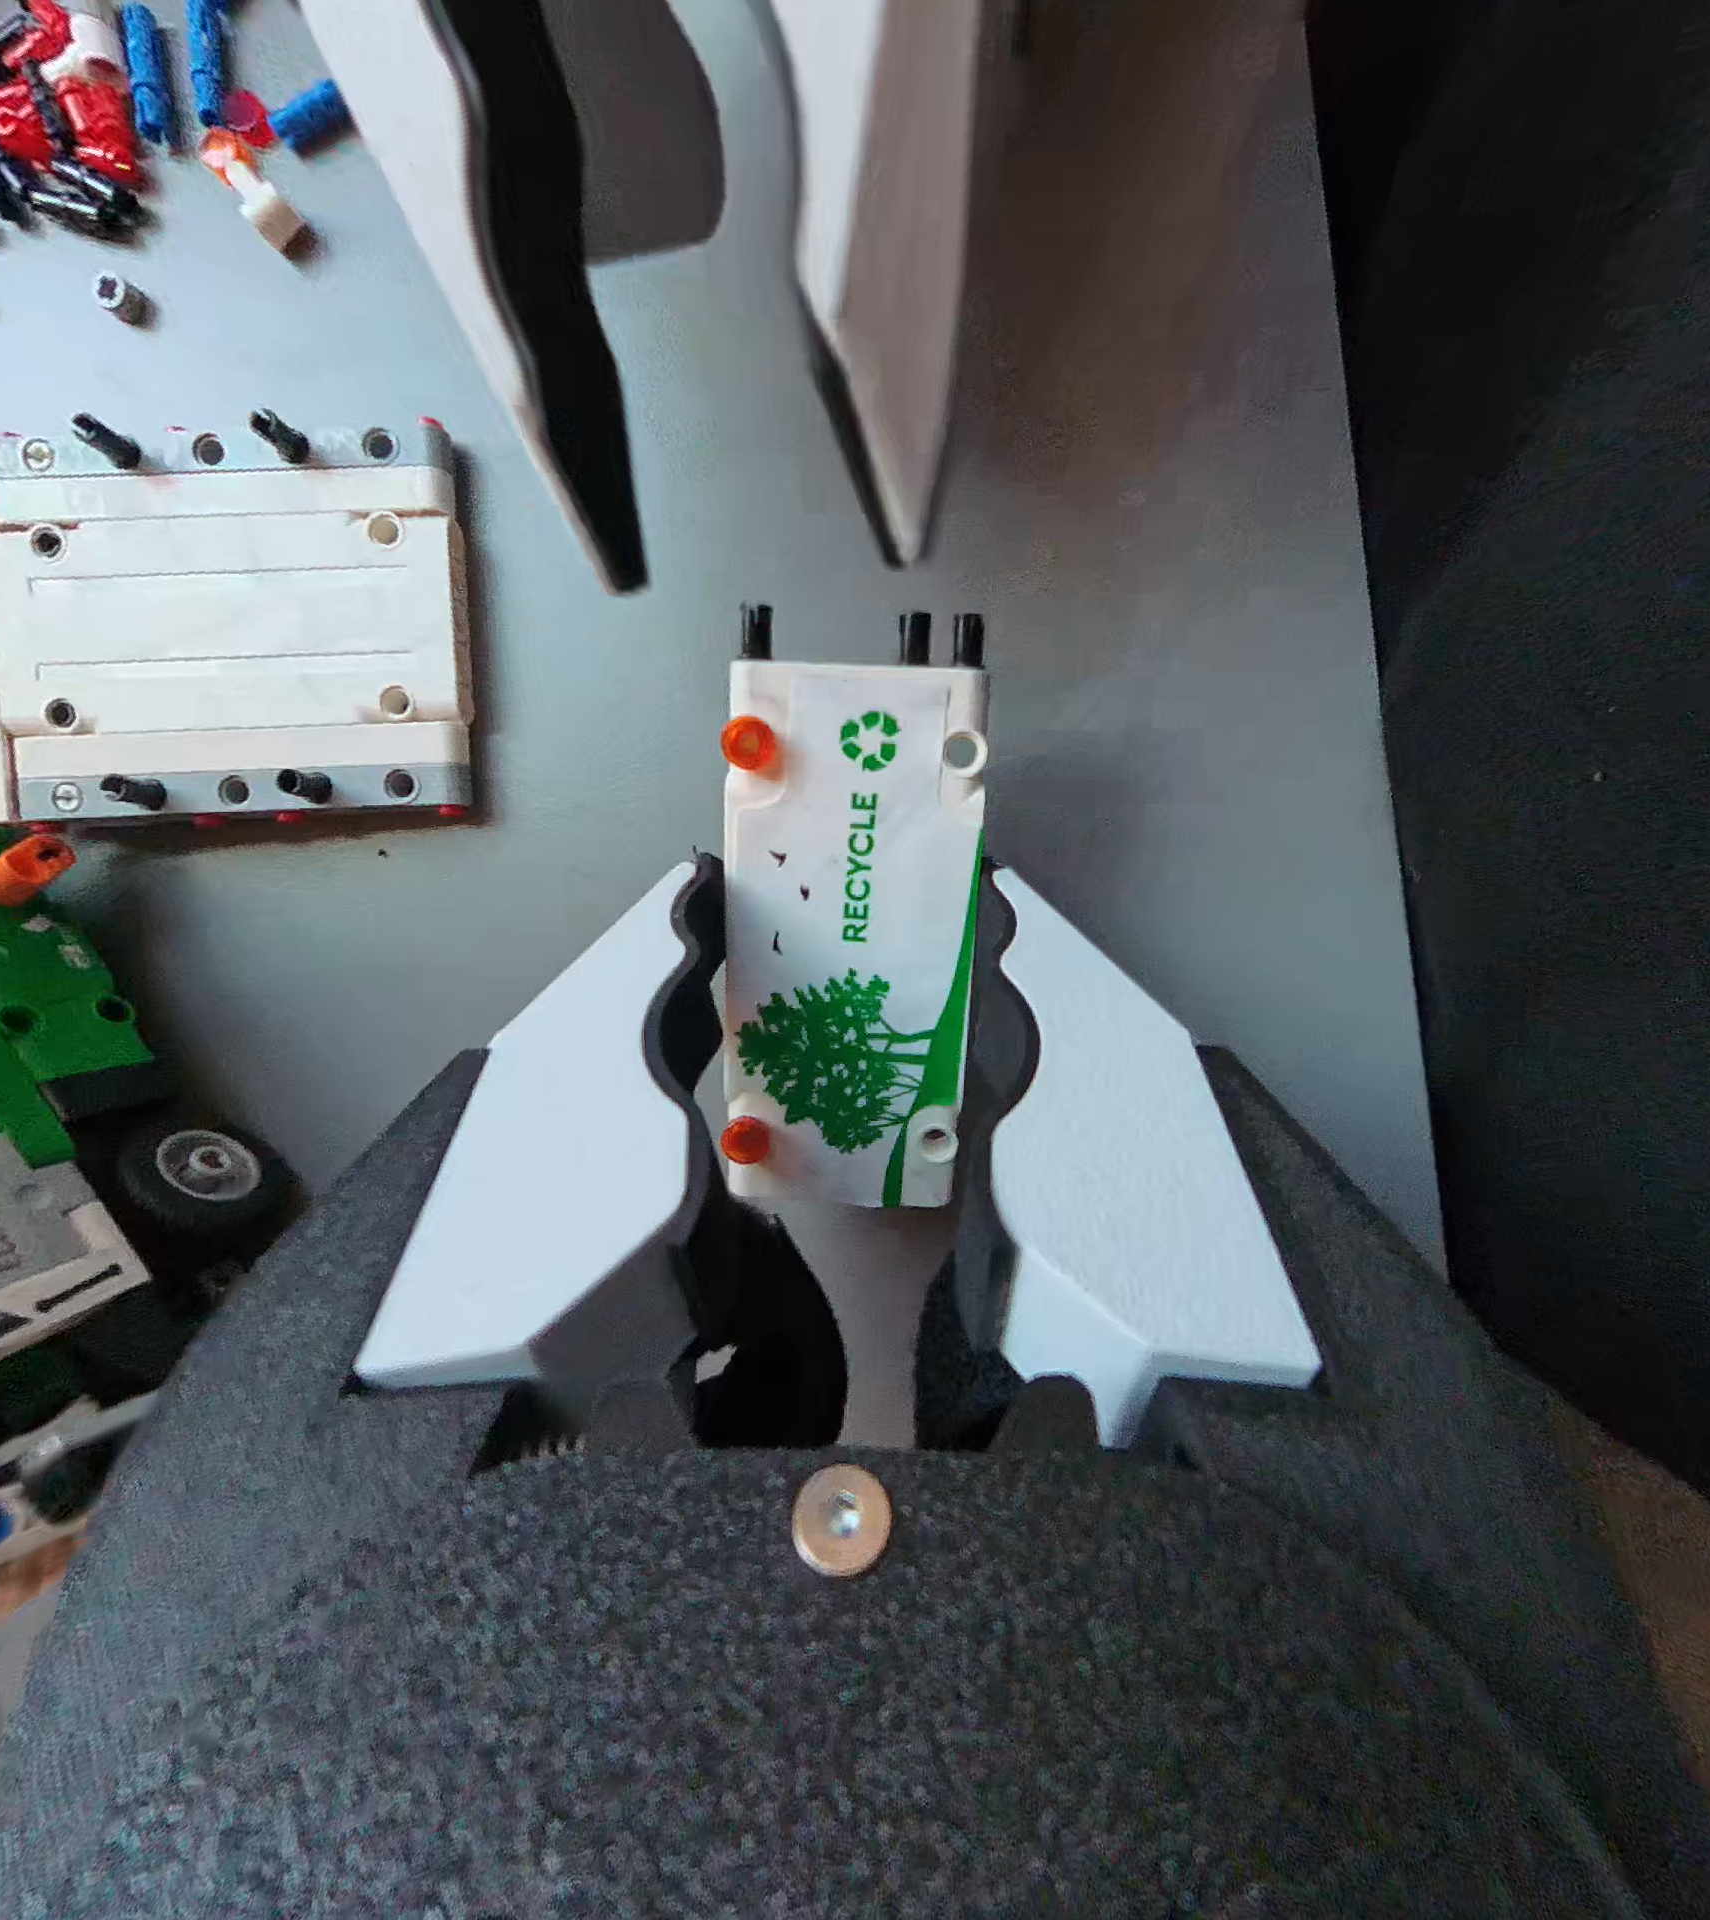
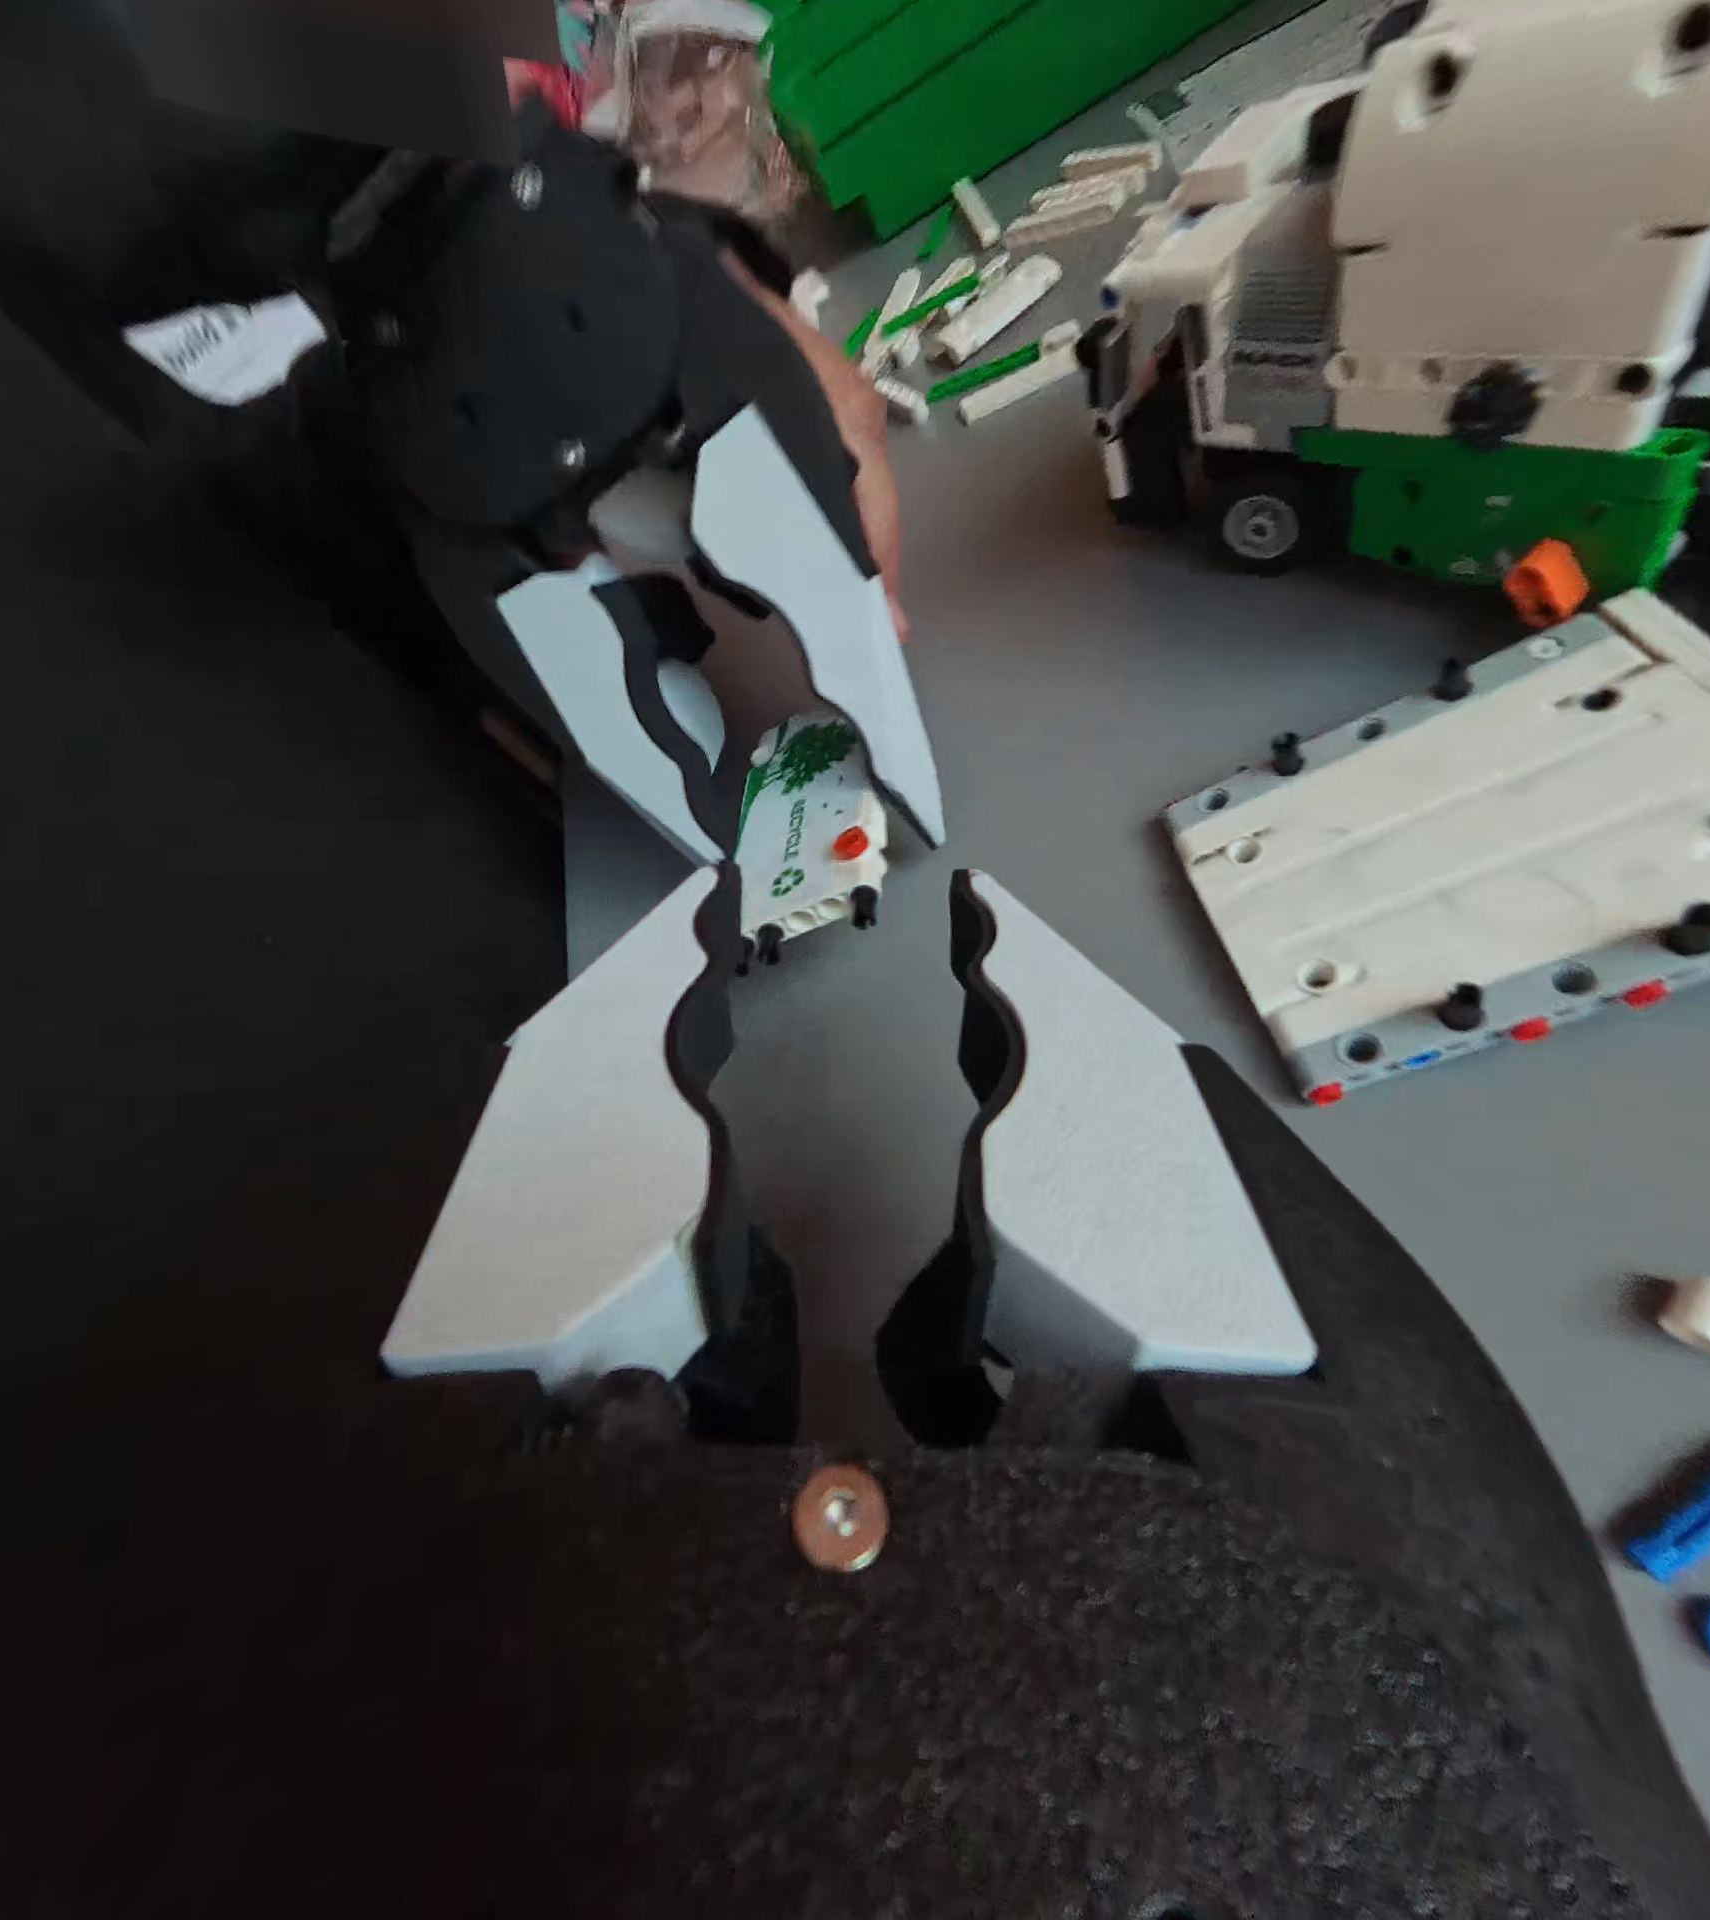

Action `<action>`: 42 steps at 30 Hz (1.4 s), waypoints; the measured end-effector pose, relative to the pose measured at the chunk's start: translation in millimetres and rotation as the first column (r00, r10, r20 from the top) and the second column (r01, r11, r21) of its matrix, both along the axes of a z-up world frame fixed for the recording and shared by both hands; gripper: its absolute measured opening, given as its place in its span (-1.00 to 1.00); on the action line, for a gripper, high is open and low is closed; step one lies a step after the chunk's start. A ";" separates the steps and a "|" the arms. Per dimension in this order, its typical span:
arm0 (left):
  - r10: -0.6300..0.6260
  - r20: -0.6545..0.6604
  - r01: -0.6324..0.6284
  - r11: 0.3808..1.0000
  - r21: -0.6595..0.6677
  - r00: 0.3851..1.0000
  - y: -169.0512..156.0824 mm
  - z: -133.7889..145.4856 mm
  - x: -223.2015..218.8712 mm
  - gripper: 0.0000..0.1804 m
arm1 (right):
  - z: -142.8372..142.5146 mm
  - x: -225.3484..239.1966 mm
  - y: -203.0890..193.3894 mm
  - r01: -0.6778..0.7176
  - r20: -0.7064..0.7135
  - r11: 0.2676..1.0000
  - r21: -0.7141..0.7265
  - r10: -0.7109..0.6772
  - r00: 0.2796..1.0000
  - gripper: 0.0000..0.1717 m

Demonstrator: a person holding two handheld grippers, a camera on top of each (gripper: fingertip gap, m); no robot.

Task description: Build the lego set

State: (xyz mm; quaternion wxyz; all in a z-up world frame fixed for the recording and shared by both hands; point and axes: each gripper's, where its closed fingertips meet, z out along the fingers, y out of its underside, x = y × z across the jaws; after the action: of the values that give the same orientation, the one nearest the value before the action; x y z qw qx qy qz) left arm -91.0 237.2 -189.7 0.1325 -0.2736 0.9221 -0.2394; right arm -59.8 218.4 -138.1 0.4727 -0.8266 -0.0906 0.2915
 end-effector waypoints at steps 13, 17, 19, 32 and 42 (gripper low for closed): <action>-0.108 -0.071 0.114 0.990 0.081 0.992 -0.1 0.0 14.4 -0.47 | -37.4 -15.2 4.1 0.021 0.369 0.997 -0.080 0.010 0.929 -0.52; 0.081 0.028 -0.080 0.997 -0.012 0.996 14.4 18.2 23.0 -0.41 | -35.4 -6.8 7.5 0.169 0.359 0.982 -0.088 -0.127 0.925 -0.52; 0.205 0.054 -0.198 0.974 -0.109 0.977 26.0 28.5 20.1 -0.45 | -39.7 -2.2 7.4 0.240 0.357 0.962 -0.128 -0.181 0.917 -0.52; 0.399 0.032 -0.365 0.867 -0.338 0.917 19.4 12.4 -8.3 -0.62 | -48.2 -15.5 11.0 0.344 0.386 0.917 -0.204 -0.247 0.889 -0.50; 0.518 0.090 -0.412 0.764 -0.496 0.851 43.6 38.0 1.2 -0.65 | -12.2 39.9 13.1 0.444 0.469 0.895 0.031 -0.406 0.785 -0.46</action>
State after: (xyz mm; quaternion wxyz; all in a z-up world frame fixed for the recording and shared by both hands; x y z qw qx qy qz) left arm -89.8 280.9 -151.6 0.2211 -0.4897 0.7204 -0.4385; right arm -19.9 231.5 -150.3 0.4568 -0.8892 -0.0005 -0.0250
